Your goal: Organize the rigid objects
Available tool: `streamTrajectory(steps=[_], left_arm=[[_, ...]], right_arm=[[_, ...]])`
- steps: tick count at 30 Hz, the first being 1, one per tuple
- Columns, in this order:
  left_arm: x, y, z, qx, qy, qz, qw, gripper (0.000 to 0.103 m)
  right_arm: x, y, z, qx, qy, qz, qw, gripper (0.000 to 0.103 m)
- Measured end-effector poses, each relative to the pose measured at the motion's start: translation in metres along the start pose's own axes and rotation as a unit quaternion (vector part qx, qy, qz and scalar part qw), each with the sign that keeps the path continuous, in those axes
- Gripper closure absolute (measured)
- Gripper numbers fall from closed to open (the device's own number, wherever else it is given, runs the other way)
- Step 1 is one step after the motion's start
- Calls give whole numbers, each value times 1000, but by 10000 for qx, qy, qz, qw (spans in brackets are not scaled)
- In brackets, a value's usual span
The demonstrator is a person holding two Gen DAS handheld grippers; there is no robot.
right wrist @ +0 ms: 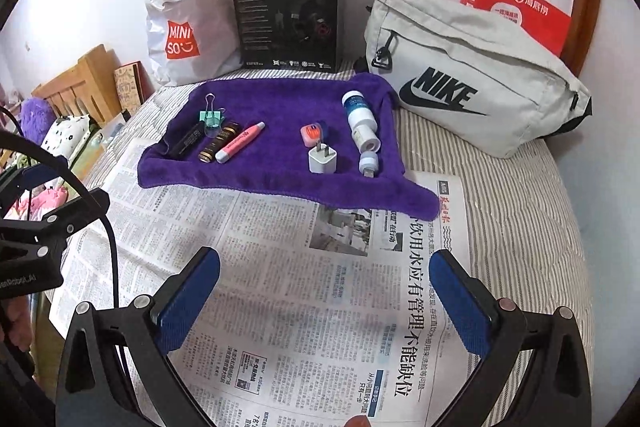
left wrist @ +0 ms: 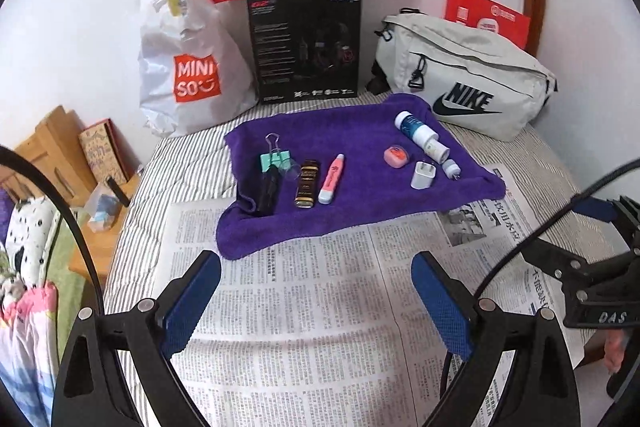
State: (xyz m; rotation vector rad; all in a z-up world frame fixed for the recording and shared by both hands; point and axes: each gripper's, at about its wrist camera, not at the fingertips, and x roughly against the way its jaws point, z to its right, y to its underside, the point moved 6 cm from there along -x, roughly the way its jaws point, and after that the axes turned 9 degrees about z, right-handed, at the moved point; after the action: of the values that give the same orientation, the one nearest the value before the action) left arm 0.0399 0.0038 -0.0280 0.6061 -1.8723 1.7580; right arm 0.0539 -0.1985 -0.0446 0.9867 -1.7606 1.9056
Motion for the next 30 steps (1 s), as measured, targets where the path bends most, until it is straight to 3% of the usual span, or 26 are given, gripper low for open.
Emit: streamTrajectory(steps=[30], left_arm=[[-12, 10, 10, -121, 99, -240, 9996, 6]], right_arm=[[-2, 2, 10, -197, 96, 8, 9998, 0]])
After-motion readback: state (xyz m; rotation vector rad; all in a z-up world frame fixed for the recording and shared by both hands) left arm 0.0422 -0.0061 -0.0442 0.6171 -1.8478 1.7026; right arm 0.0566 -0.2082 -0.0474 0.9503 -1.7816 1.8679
